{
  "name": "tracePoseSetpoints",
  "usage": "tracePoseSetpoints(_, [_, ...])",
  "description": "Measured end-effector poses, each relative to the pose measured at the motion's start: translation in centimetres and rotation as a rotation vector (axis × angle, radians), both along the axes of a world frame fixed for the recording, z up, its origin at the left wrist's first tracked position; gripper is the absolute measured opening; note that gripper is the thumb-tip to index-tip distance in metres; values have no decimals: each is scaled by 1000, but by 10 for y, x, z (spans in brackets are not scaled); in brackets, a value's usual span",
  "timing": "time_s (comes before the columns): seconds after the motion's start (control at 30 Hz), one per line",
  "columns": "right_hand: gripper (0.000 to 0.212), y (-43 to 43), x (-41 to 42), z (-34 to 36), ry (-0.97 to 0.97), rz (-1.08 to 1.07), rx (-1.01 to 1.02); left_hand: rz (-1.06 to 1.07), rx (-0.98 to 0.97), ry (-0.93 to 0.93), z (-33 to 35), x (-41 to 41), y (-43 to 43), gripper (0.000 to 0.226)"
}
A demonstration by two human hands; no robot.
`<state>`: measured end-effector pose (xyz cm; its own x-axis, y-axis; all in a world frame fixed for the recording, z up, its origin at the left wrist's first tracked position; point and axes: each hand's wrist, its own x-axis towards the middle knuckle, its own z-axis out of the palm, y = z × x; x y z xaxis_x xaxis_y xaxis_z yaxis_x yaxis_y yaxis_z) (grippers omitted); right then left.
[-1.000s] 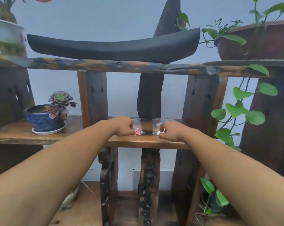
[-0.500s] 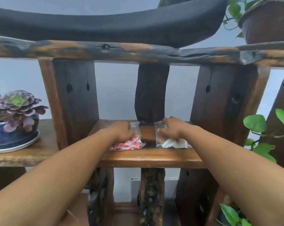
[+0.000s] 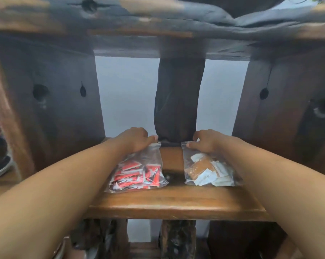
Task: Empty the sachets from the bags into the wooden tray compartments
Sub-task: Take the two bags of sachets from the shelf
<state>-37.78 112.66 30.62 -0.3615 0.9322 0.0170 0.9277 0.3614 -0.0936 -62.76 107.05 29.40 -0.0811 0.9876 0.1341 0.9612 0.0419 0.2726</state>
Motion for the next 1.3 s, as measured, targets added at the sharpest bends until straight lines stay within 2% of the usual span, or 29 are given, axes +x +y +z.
tracePoseSetpoints(0.23, [54, 9, -4, 1, 62, 32, 61, 2, -33, -43, -6, -7, 15, 52])
tracePoseSetpoints(0.4, [31, 11, -3, 6, 79, 85, 110, -29, -72, -109, -7, -6, 16, 43])
tracePoseSetpoints(0.47, [28, 10, 0, 6, 110, 95, 127, -40, -47, -116, -3, -5, 13, 41])
tracePoseSetpoints(0.8, [28, -26, 9, 39, 151, 135, 170, -108, 47, 62, 48, 3, -28, 49])
tracePoseSetpoints(0.9, [28, -43, 12, 52, 154, 153, 208, -117, -19, -6, 67, 7, -44, 57])
tracePoseSetpoints(1.0, [29, -64, 16, 68, 158, 174, 257, -120, -83, 49, 81, 11, -61, 51])
tracePoseSetpoints(1.1, [29, -85, 18, 82, 147, 186, 313, -134, 3, 113, 91, 15, -80, 43])
tracePoseSetpoints(1.3, [28, -125, 26, 101, 140, 196, 422, -193, 263, 80, 109, 31, -121, 43])
